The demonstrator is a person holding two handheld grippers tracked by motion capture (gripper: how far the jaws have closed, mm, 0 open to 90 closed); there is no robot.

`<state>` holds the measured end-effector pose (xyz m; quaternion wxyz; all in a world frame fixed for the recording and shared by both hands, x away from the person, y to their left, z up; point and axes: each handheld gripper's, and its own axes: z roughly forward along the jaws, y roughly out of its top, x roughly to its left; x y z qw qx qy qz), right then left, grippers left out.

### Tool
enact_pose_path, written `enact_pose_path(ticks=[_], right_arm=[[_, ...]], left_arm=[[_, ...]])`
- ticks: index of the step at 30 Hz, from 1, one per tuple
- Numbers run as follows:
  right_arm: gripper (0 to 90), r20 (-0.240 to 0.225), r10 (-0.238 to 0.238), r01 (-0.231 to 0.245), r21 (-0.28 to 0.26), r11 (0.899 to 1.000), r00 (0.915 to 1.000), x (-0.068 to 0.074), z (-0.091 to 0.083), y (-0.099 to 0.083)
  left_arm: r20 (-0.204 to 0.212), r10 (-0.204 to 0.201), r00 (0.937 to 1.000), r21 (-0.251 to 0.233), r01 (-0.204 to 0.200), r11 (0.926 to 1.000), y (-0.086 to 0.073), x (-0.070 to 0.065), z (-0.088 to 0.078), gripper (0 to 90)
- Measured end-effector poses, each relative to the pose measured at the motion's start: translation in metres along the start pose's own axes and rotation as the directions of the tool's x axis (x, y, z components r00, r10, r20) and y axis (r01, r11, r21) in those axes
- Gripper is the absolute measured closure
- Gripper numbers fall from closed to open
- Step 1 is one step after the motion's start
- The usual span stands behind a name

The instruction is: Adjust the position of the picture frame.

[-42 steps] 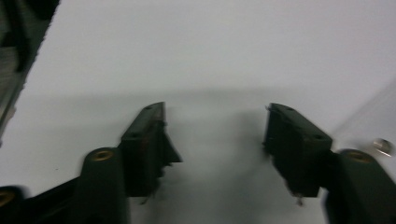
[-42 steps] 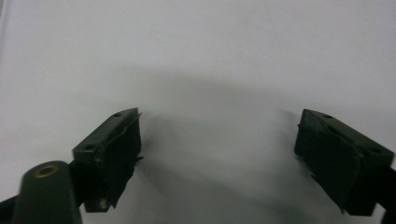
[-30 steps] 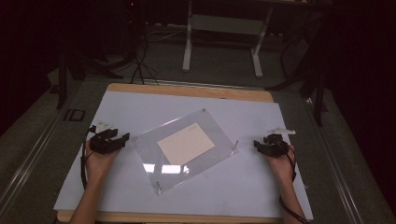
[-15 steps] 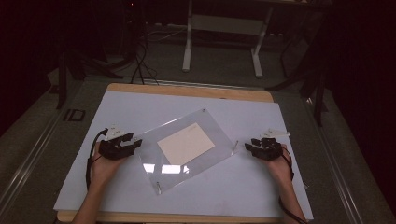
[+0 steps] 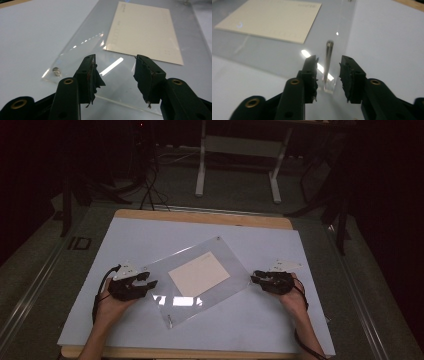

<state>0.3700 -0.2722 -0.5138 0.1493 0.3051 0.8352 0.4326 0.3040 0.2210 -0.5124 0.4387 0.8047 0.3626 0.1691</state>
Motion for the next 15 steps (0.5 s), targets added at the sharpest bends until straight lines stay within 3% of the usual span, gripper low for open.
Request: enact_pose_path(ticks=[5,6,9,11,12,15], right_arm=[[75.0,0.026,-0.001,0.001,0.019,1.0,0.9997,0.002,0.013,0.001],[84.3,0.024,0.007,-0.008,0.017,1.0,0.9997,0.003,0.018,0.001],[85.0,0.026,0.015,-0.016,0.024,1.0,0.9995,0.003,0.019,0.003],[85.0,0.027,0.019,-0.02,0.023,1.0,0.9994,0.004,0.019,0.003],[85.2,0.036,0.028,-0.029,0.017,0.999,0.9989,0.004,0.019,0.003],[85.3,0.055,0.045,-0.045,0.01,0.999,0.9975,0.003,0.021,0.004]], left_arm=[[0.021,0.025,0.9995,0.002,-0.025,0.9997,-0.001,-0.006,-0.001,52.8],[0.05,0.048,0.9976,0.01,-0.049,0.9988,-0.003,-0.01,-0.003,53.4],[0.088,0.062,0.9941,0.019,-0.064,0.9978,-0.006,-0.012,-0.004,54.3],[0.088,0.062,0.9941,0.019,-0.064,0.9978,-0.006,-0.012,-0.004,54.4],[0.124,0.079,0.9892,0.016,-0.082,0.9965,-0.008,-0.016,-0.006,54.5],[0.168,0.095,0.9812,0.002,-0.097,0.9953,-0.009,-0.02,-0.009,54.5]])
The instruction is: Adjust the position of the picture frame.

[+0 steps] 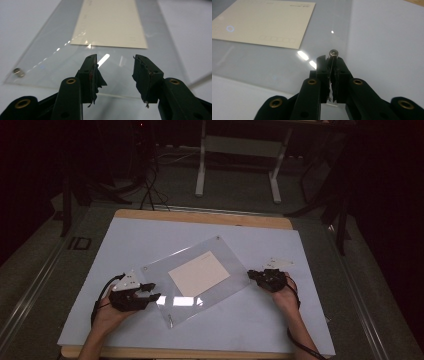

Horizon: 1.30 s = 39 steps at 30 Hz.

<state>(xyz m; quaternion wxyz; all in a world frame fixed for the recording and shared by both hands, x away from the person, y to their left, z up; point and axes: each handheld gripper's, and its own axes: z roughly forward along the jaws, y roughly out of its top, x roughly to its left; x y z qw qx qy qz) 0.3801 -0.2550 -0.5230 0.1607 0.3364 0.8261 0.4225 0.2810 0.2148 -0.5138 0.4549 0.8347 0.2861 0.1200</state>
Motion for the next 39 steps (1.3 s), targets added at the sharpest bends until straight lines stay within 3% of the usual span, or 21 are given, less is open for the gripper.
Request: enact_pose_path(ticks=[4,6,7,8,13,14,15,18,25,28,31,36,39], right_arm=[[85.4,0.029,0.03,-0.029,-0.005,1.0,0.9991,-0.003,0.005,0.003],[85.4,0.029,0.035,-0.035,-0.006,0.999,0.999,-0.005,0.006,0.004],[85.4,0.029,0.035,-0.035,-0.006,0.999,0.999,-0.005,0.006,0.004],[85.4,0.028,0.035,-0.035,-0.008,0.999,0.999,-0.005,0.006,0.004],[85.3,0.027,0.039,-0.039,-0.01,0.999,0.9989,-0.005,0.006,0.004],[85.3,0.027,0.039,-0.039,-0.01,0.999,0.9989,-0.005,0.006,0.004],[85.3,0.026,0.039,-0.039,-0.009,0.999,0.9989,-0.005,0.006,0.004],[85.3,0.025,0.042,-0.041,-0.012,0.999,0.9988,-0.005,0.006,0.003],[85.2,0.021,0.048,-0.048,-0.016,0.999,0.9986,-0.006,0.006,0.003],[85.3,0.023,0.048,-0.048,-0.016,0.999,0.9986,-0.006,0.006,0.003],[85.3,0.021,0.049,-0.049,-0.016,0.999,0.9986,-0.006,0.007,0.003],[85.3,0.02,0.05,-0.05,-0.016,0.999,0.9986,-0.007,0.007,0.003],[85.2,0.024,0.055,-0.054,-0.015,0.998,0.9982,-0.007,0.007,0.004]], left_arm=[[0.058,0.03,0.9979,0.001,-0.03,0.9996,-0.002,-0.01,-0.001,54.5],[0.097,0.054,0.9939,0.007,-0.055,0.9985,-0.003,-0.016,-0.001,54.5],[0.097,0.054,0.9939,0.007,-0.055,0.9985,-0.003,-0.016,-0.001,54.5],[0.131,0.071,0.9888,0.014,-0.073,0.9972,-0.004,-0.021,0.001,54.5],[0.208,0.115,0.9714,0.029,-0.124,0.9919,-0.002,-0.033,0.006,54.2],[0.208,0.115,0.9714,0.029,-0.124,0.9919,-0.002,-0.033,0.006,54.0],[0.239,0.122,0.9633,0.036,-0.135,0.9902,-0.001,-0.035,0.009,54.0],[0.274,0.136,0.9519,0.049,-0.155,0.9866,-0.001,-0.039,0.012,54.3],[0.297,0.177,0.9383,0.052,-0.201,0.9782,0.008,-0.052,0.027,62.8],[0.297,0.188,0.9363,0.069,-0.218,0.9736,0.009,-0.055,0.034,67.8],[0.287,0.197,0.9373,0.076,-0.227,0.9709,0.009,-0.057,0.039,71.5],[0.224,0.239,0.9446,0.099,-0.266,0.9588,0.012,-0.062,0.042,79.9],[0.218,0.25,0.9434,0.102,-0.277,0.9556,0.012,-0.063,0.043,82.8]])
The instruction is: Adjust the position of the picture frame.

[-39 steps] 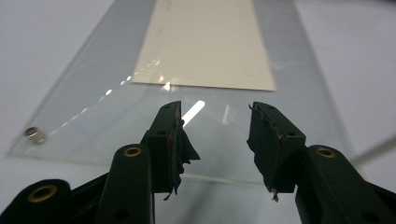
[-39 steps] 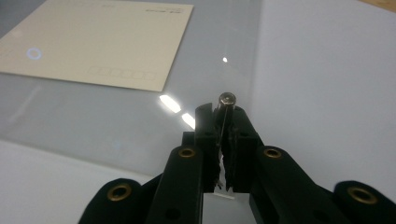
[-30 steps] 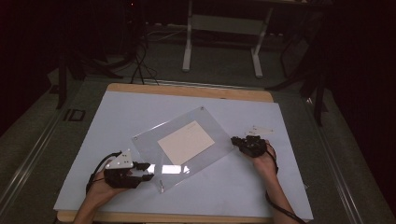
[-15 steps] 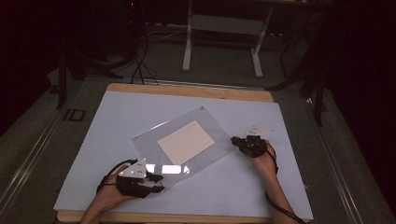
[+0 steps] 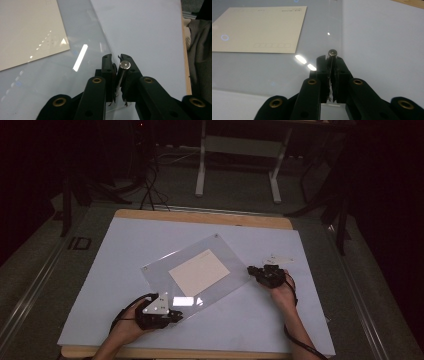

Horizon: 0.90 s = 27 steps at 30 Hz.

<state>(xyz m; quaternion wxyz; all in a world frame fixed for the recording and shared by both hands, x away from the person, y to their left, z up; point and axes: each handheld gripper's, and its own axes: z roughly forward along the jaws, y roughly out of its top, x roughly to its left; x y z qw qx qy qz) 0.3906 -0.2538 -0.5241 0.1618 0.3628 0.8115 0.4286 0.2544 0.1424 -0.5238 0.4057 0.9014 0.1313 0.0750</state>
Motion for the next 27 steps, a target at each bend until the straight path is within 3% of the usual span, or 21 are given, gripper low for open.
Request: enact_pose_path(ticks=[3,6,9,13,20,27], right_arm=[[85.3,0.003,0.004,-0.004,0.0,1.0,1.0,-0.001,0.001,0.001],[85.2,0.01,0.011,-0.011,0.002,1.0,0.9999,-0.003,0.004,0.003],[85.3,0.021,0.02,-0.02,0.0,1.0,0.9996,-0.007,0.009,0.008],[85.1,0.027,0.049,-0.049,-0.012,0.999,0.9984,-0.013,0.017,0.017],[84.7,0.033,0.08,-0.08,0.01,0.997,0.9963,-0.021,0.043,0.046],[83.3,-0.002,0.138,-0.138,-0.001,0.99,0.9905,-0.022,0.075,0.075]], left_arm=[[-0.034,0.027,0.9991,0.018,-0.026,0.9995,0.003,-0.004,0.001,83.5],[-0.093,0.065,0.9936,0.058,-0.06,0.9965,0.009,-0.01,0.004,83.2],[-0.11,0.071,0.9914,0.062,-0.065,0.996,0.014,-0.011,0.007,83.0],[-0.103,0.093,0.9904,0.063,-0.087,0.9943,0.023,-0.013,0.01,82.8],[-0.109,0.146,0.9833,0.086,-0.137,0.9868,0.044,-0.025,0.02,81.4],[-0.058,0.185,0.981,0.076,-0.181,0.9806,0.071,-0.035,0.031,81.0]])
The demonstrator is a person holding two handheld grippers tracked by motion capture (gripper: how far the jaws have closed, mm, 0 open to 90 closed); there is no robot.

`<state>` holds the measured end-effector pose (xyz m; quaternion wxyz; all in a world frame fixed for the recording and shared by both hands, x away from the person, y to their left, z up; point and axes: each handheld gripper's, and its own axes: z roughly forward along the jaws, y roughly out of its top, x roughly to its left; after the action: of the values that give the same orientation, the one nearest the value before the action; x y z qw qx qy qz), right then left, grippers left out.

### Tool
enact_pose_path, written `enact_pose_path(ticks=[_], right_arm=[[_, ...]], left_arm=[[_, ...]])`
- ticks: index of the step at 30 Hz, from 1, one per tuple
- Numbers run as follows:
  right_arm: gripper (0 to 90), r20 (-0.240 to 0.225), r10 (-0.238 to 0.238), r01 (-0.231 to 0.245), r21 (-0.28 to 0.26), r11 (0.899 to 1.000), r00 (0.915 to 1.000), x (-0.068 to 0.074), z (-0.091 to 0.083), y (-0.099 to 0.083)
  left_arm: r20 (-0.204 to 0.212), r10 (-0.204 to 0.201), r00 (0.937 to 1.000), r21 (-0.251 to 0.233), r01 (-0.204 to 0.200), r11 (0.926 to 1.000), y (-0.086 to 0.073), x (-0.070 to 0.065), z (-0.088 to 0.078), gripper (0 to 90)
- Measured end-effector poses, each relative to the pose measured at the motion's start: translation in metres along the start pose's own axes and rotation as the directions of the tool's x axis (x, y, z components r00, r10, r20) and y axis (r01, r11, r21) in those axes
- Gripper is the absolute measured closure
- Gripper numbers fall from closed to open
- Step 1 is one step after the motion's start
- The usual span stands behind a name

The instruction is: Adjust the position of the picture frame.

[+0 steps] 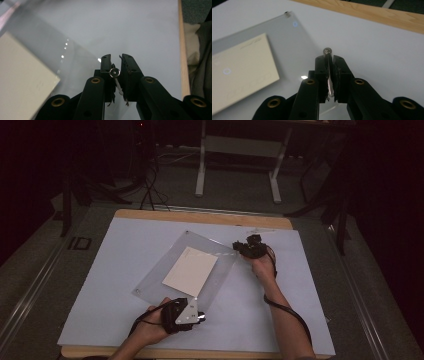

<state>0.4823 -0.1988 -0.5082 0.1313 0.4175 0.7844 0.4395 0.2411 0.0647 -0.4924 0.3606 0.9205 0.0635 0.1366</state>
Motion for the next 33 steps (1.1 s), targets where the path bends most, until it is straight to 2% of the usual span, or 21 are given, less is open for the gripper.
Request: enact_pose_path(ticks=[7,11,13,16,18,19,20,22,23,24,26,27,28,33], right_arm=[[81.3,-0.04,0.039,-0.039,-0.004,0.999,0.9984,0.009,0.029,0.023],[80.0,-0.078,0.039,-0.039,-0.003,0.999,0.9962,0.021,0.046,0.036],[79.9,-0.1,0.018,-0.018,0.007,1.0,0.9948,0.032,0.055,0.04],[81.0,-0.099,-0.01,0.014,0.042,0.999,0.9951,0.045,0.071,0.041],[81.6,-0.082,-0.008,0.014,0.072,0.997,0.9966,0.047,0.079,0.037],[81.3,-0.09,0.002,0.004,0.061,0.998,0.9959,0.046,0.08,0.035],[81.5,-0.091,-0.002,0.007,0.061,0.998,0.9959,0.045,0.08,0.034],[81.5,-0.064,-0.05,0.055,0.075,0.996,0.9967,0.05,0.079,0.036],[76.4,-0.055,-0.069,0.073,0.081,0.994,0.9961,0.051,0.079,0.036],[73.7,-0.067,-0.083,0.088,0.086,0.992,0.9943,0.051,0.078,0.036],[72.2,-0.067,-0.094,0.1,0.091,0.991,0.9933,0.052,0.077,0.035],[69.5,-0.064,-0.102,0.108,0.092,0.99,0.9927,0.052,0.076,0.034],[67.5,-0.058,-0.108,0.113,0.093,0.989,0.9924,0.052,0.071,0.032],[63.3,-0.05,-0.131,0.135,0.08,0.988,0.9901,0.051,0.053,0.025]], left_arm=[[0.015,0.019,0.9997,-0.002,-0.019,0.9998,0.023,0.001,0.014,81.3],[0.038,0.061,0.9974,-0.001,-0.061,0.9982,0.045,-0.004,0.029,81.6],[0.056,0.084,0.9948,0.004,-0.085,0.9964,0.053,-0.006,0.043,82.0],[0.086,0.069,0.9939,0.011,-0.07,0.9975,0.053,-0.005,0.065,82.8],[0.103,0.054,0.9932,0.007,-0.055,0.9985,0.048,-0.003,0.074,83.0],[0.12,0.035,0.9922,-0.008,-0.035,0.9994,0.046,-0.001,0.074,83.3],[0.127,0.035,0.9912,-0.014,-0.033,0.9994,0.045,0.0,0.073,83.2],[0.113,0.045,0.9926,-0.008,-0.045,0.999,0.044,0.0,0.073,80.6],[0.102,0.052,0.9935,-0.007,-0.051,0.9987,0.043,0.0,0.072,76.3],[0.105,0.041,0.9936,-0.004,-0.041,0.9992,0.041,0.002,0.07,73.6],[0.107,0.036,0.9936,-0.008,-0.035,0.9994,0.039,0.003,0.068,68.8],[0.117,0.035,0.9925,-0.023,-0.033,0.9992,0.032,0.004,0.062,68.8],[0.116,0.031,0.9928,-0.025,-0.028,0.9993,0.031,0.005,0.06,65.0],[0.13,-0.04,0.9907,-0.076,0.05,0.9959,0.009,0.018,0.039,61.2]])
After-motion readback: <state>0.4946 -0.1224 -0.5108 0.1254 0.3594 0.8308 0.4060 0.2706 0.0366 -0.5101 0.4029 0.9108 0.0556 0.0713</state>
